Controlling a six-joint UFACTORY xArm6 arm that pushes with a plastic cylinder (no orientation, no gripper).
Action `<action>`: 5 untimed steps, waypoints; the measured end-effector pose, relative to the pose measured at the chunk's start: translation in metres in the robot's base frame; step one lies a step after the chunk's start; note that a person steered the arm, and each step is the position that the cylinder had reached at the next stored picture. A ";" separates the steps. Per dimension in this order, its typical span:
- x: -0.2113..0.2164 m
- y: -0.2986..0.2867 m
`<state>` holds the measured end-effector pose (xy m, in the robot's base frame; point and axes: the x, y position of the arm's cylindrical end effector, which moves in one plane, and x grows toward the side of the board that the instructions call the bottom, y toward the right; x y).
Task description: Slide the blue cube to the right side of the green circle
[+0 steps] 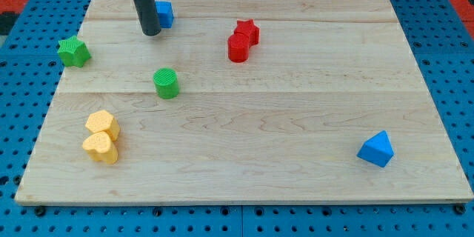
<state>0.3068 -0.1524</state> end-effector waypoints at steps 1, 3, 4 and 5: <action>0.006 0.000; -0.008 -0.032; -0.041 -0.032; -0.075 -0.017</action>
<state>0.2321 -0.1699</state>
